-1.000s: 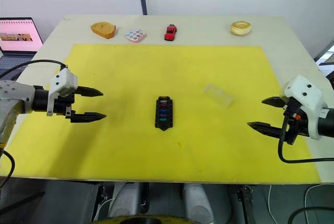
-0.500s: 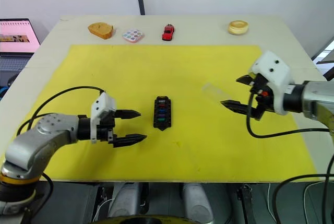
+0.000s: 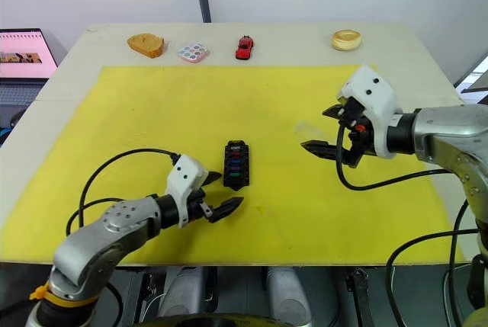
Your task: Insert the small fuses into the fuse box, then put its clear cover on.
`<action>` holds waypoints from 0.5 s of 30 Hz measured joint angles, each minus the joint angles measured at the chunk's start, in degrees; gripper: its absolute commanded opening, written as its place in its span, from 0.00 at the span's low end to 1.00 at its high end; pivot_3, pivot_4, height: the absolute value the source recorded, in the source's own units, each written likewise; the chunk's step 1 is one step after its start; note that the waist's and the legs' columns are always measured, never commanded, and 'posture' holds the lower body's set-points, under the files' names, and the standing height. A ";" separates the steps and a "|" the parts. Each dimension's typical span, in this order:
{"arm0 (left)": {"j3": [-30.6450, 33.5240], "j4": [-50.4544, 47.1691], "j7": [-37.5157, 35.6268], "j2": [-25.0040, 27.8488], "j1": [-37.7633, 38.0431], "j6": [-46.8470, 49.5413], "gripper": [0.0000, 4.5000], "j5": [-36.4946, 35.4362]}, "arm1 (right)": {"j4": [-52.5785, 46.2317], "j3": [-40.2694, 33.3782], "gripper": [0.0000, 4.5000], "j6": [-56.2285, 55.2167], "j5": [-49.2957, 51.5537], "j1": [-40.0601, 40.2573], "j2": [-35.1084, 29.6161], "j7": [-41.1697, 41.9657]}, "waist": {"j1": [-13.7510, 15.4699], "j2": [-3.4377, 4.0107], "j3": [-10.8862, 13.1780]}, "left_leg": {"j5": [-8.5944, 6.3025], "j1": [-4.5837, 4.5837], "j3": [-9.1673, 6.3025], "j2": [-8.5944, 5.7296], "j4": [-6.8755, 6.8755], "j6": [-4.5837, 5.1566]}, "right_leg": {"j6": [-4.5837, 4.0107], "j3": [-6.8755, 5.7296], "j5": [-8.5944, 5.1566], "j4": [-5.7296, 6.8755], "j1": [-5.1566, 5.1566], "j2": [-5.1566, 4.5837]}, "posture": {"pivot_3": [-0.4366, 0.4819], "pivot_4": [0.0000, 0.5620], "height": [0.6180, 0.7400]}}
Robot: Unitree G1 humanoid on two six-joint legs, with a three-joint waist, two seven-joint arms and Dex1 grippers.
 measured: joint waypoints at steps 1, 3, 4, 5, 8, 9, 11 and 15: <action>-0.72 0.06 1.13 -0.48 0.12 -0.20 1.00 0.79 | -0.07 0.18 0.99 0.33 0.31 -0.70 0.02 -0.32 | 0.03 0.00 0.00 | 0.00 0.01 -0.01 0.00 0.00 0.00 | 0.00 0.00 0.00 0.00 0.01 0.00 | 0.48 0.27 1.00; -2.04 0.18 3.24 -1.96 0.19 -0.30 1.00 2.05 | -0.21 0.40 0.99 1.09 1.25 -1.39 0.02 -0.93 | 0.10 0.00 -0.01 | 0.00 0.03 0.00 -0.01 0.00 0.00 | 0.00 0.00 0.00 -0.01 0.05 -0.01 | 0.48 0.27 1.00; -2.57 0.35 4.36 -2.89 0.19 -0.35 1.00 2.79 | -0.25 0.52 0.99 1.60 1.78 -1.89 0.02 -1.25 | 0.13 0.00 -0.01 | 0.00 0.03 0.00 -0.02 0.00 0.00 | 0.00 0.00 0.00 -0.01 0.05 -0.01 | 0.48 0.27 1.00; -2.66 0.39 4.51 -3.02 0.19 -0.37 1.00 2.87 | -0.26 0.52 0.99 1.64 1.86 -1.95 0.02 -1.28 | 0.14 0.00 -0.01 | 0.00 0.03 0.00 -0.02 0.00 0.00 | 0.00 0.00 0.00 -0.02 0.05 -0.01 | 0.48 0.27 1.00; -4.94 2.47 8.29 -7.02 -0.27 -1.43 1.00 5.48 | -0.36 0.49 0.99 2.61 3.14 -2.87 0.02 -2.27 | 0.24 0.02 -0.04 | 0.00 0.06 0.02 -0.04 0.01 0.00 | 0.00 0.02 0.00 -0.03 0.10 -0.03 | 0.48 0.27 1.00; -5.64 3.24 9.53 -8.34 -0.49 -1.72 1.00 6.45 | -0.46 0.45 0.99 2.67 3.40 -3.08 0.02 -2.39 | 0.29 0.01 -0.04 | 0.00 0.11 0.02 -0.04 0.02 0.00 | 0.01 0.02 0.00 -0.04 0.16 -0.03 | 0.48 0.27 1.00; -7.35 5.14 12.30 -11.00 -0.69 -3.12 1.00 8.74 | -0.80 0.43 0.99 2.85 4.05 -3.20 0.02 -2.95 | 0.48 0.01 -0.04 | 0.00 0.34 0.01 -0.05 0.00 0.01 | 0.01 0.01 0.00 -0.11 0.41 -0.03 | 0.48 0.27 1.00; -8.97 7.35 14.03 -12.73 -0.83 -5.38 1.00 11.11 | -1.54 0.31 0.99 3.60 5.10 -3.19 0.01 -3.76 | 0.52 0.02 -0.04 | -0.04 0.65 0.00 -0.05 -0.02 0.06 | -0.02 0.00 -0.03 -0.29 0.79 -0.02 | 0.48 0.27 1.00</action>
